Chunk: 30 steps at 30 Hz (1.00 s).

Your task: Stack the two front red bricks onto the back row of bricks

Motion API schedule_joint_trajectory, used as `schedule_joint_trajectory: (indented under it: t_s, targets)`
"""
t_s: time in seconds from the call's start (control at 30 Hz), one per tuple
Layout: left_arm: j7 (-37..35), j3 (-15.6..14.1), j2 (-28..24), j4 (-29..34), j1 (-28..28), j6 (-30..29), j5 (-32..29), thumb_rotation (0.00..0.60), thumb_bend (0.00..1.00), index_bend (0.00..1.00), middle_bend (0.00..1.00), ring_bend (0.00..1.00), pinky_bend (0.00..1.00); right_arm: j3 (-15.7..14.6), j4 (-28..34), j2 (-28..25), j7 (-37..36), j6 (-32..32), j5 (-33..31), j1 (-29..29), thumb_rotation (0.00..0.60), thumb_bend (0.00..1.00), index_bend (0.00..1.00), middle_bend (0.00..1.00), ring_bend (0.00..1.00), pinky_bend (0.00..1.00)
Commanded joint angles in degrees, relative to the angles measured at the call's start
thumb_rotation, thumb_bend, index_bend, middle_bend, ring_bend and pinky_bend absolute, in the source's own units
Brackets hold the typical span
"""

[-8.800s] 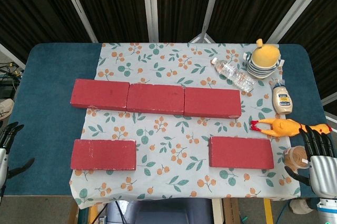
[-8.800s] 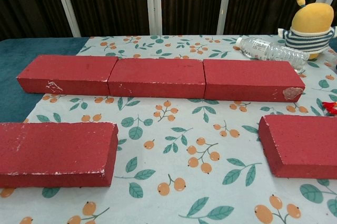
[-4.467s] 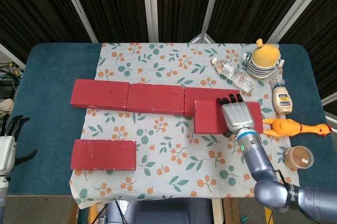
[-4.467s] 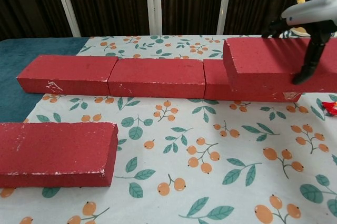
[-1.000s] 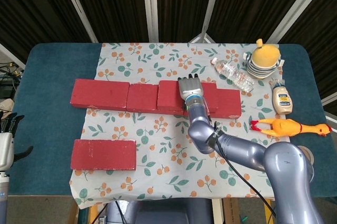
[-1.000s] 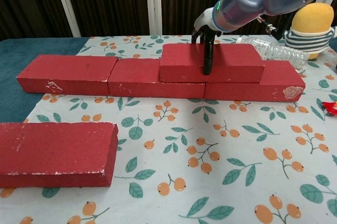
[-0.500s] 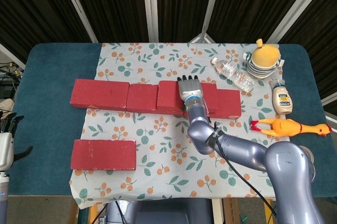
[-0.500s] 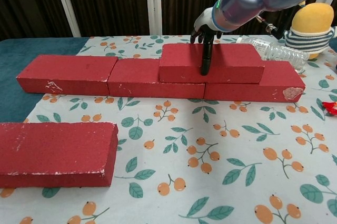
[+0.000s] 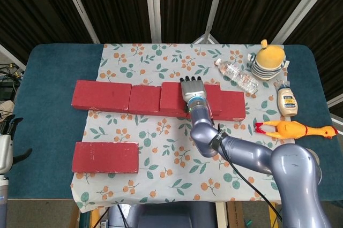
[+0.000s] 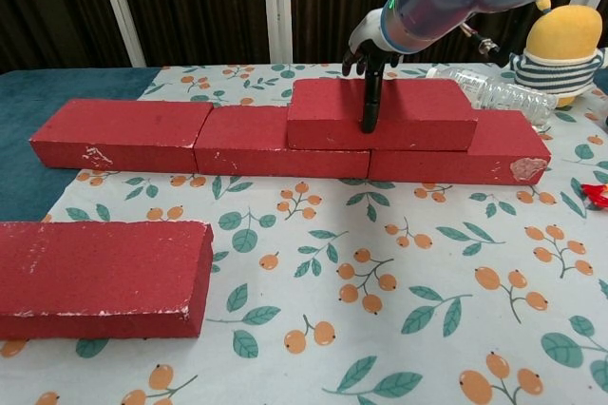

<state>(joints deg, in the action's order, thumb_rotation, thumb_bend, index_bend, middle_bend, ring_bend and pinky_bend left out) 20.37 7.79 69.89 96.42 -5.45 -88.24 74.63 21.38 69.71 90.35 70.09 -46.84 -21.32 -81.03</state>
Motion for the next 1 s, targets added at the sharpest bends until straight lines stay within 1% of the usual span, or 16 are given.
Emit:
schedule_joint_trajectory:
  t_s: [0.03, 0.17, 0.23, 0.33, 0.37, 0.43, 0.5, 0.57, 0.67, 0.73, 0.83, 0.93, 1.0]
  targets:
    - [0.03, -0.11, -0.06, 0.18, 0.08, -0.15, 0.18, 0.600, 0.00, 0.21, 0.14, 0.01, 0.07, 0.36, 1.60, -1.09, 0.23, -0.55, -0.45, -0.12, 0.600, 0.06, 0.00, 0.00, 0.00, 0.00]
    - [0.04, -0.28, -0.13, 0.38, 0.29, -0.70, 0.72, 0.600, 0.00, 0.21, 0.14, 0.01, 0.07, 1.01, 4.30, -2.83, -0.23, -1.46, -0.13, -0.07, 0.600, 0.06, 0.00, 0.00, 0.00, 0.00]
    - [-0.07, -0.29, -0.16, 0.40, 0.35, -0.82, 0.78, 0.600, 0.00, 0.21, 0.14, 0.01, 0.08, 1.54, 6.61, -4.38, -0.72, -2.02, 0.25, 0.16, 0.600, 0.06, 0.00, 0.00, 0.00, 0.00]
    - [-0.39, -0.27, -0.22, 0.33, 0.36, -0.80, 0.84, 0.600, 0.00, 0.21, 0.14, 0.01, 0.07, 2.78, 13.18, -8.69, -2.21, -2.87, 1.51, 1.36, 0.600, 0.06, 0.00, 0.00, 0.00, 0.00]
    - [-0.53, -0.30, -0.28, 0.32, 0.36, -0.71, 0.83, 0.600, 0.00, 0.21, 0.14, 0.01, 0.07, 3.32, 16.25, -10.69, -3.20, -3.23, 2.71, 2.16, 0.600, 0.06, 0.00, 0.00, 0.00, 0.00]
    - [-0.93, -0.36, -0.45, 0.32, 0.33, -0.44, 0.83, 0.600, 0.00, 0.21, 0.14, 0.01, 0.07, 4.76, 23.60, -15.43, -6.51, -3.92, 7.07, 4.93, 0.600, 0.06, 0.00, 0.00, 0.00, 0.00]
    - [-1.78, -0.55, -0.78, 0.49, 0.30, 0.05, 0.99, 0.600, 0.00, 0.21, 0.14, 0.01, 0.07, 6.50, 31.54, -20.39, -12.00, -4.64, 15.05, 9.91, 0.600, 0.06, 0.00, 0.00, 0.00, 0.00]
    - [-3.13, -0.91, -1.30, 0.85, 0.27, 0.75, 1.38, 0.600, 0.00, 0.21, 0.14, 0.01, 0.08, 7.34, 38.06, -24.05, -18.00, -6.31, 24.68, 16.06, 0.600, 0.06, 0.00, 0.00, 0.00, 0.00]
    - [-4.59, -1.45, -2.10, 1.17, 0.26, 1.27, 2.40, 0.600, 0.00, 0.21, 0.14, 0.01, 0.07, 6.35, 44.89, -28.48, -26.19, -8.61, 38.82, 26.03, 0.600, 0.06, 0.00, 0.00, 0.00, 0.00]
    - [-4.88, -1.68, -2.34, 1.29, 0.34, 1.13, 2.95, 0.600, 0.00, 0.21, 0.14, 0.01, 0.07, 5.89, 47.03, -30.62, -32.47, -8.97, 46.80, 32.11, 0.600, 0.06, 0.00, 0.00, 0.00, 0.00]
    - [-5.31, -2.00, -2.61, 1.57, 0.59, 0.75, 3.67, 0.600, 0.00, 0.21, 0.14, 0.01, 0.07, 5.47, 47.69, -33.05, -42.65, -9.54, 57.54, 40.45, 0.600, 0.06, 0.00, 0.00, 0.00, 0.00]
    - [-5.92, -2.15, -2.84, 1.67, 0.88, 0.19, 4.28, 0.600, 0.00, 0.21, 0.14, 0.01, 0.07, 3.63, 46.85, -34.96, -50.34, -11.76, 68.30, 47.59, 0.600, 0.06, 0.00, 0.00, 0.00, 0.00]
    - [-6.24, -2.22, -2.96, 1.72, 1.06, -0.13, 4.55, 0.600, 0.00, 0.21, 0.14, 0.01, 0.07, 1.74, 46.11, -35.88, -54.59, -14.53, 74.85, 52.08, 0.600, 0.06, 0.00, 0.00, 0.00, 0.00]
